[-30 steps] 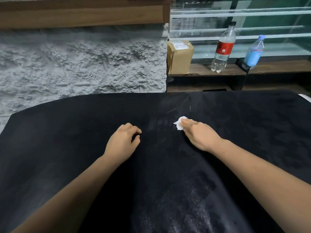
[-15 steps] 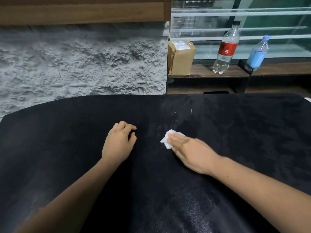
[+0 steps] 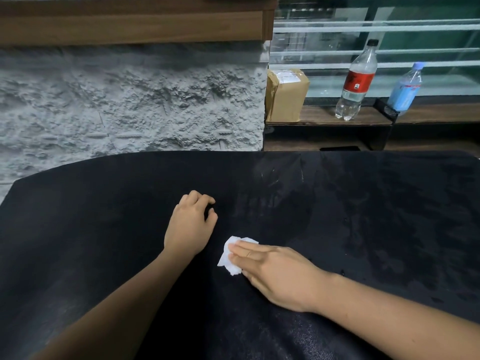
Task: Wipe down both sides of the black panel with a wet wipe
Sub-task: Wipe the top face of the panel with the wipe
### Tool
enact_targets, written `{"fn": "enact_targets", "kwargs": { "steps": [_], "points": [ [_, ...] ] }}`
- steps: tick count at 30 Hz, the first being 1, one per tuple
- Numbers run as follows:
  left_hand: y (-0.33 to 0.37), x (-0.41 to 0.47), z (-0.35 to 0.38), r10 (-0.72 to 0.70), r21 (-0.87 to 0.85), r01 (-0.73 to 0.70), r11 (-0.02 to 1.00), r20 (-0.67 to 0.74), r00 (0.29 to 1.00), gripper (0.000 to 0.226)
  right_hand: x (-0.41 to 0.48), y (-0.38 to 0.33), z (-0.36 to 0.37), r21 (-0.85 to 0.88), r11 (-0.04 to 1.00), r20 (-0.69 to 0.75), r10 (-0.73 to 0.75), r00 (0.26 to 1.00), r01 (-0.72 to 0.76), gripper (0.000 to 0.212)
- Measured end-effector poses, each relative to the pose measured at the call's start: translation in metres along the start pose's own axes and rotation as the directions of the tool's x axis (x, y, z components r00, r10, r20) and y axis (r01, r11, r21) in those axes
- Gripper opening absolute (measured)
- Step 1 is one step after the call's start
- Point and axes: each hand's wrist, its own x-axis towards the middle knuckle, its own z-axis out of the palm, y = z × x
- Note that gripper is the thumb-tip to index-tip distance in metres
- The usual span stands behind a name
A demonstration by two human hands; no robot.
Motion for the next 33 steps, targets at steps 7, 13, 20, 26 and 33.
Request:
{"fn": "enact_targets", "kwargs": {
  "steps": [7, 13, 20, 26, 33],
  "points": [
    [-0.001, 0.0, 0.001, -0.012, 0.009, 0.012, 1.0, 0.012, 1.0, 0.022, 0.007, 0.039, -0.02, -0.025, 0.993, 0.002, 0.112, 0.994, -0.111, 0.03],
    [-0.001, 0.002, 0.002, -0.014, 0.011, 0.014, 1.0, 0.021, 1.0, 0.024, 0.007, 0.088, -0.036, -0.042, 0.948, 0.052, 0.316, 0.947, -0.314, 0.046],
    [0.0, 0.002, 0.001, -0.018, 0.011, 0.018, 1.0, 0.021, 1.0, 0.024, 0.007, 0.113, -0.054, -0.048, 0.899, -0.031, 0.435, 0.9, -0.436, 0.025],
    [0.002, 0.002, 0.0, -0.018, 0.01, 0.017, 1.0, 0.023, 1.0, 0.023, 0.027, 0.108, -0.033, -0.147, 0.766, -0.073, 0.623, 0.779, -0.626, 0.028],
    [0.003, 0.001, -0.001, -0.024, 0.002, 0.024, 1.0, 0.023, 0.999, 0.023, 0.055, 0.071, -0.01, -0.174, 0.764, -0.11, 0.613, 0.783, -0.622, 0.042]
  ]
}}
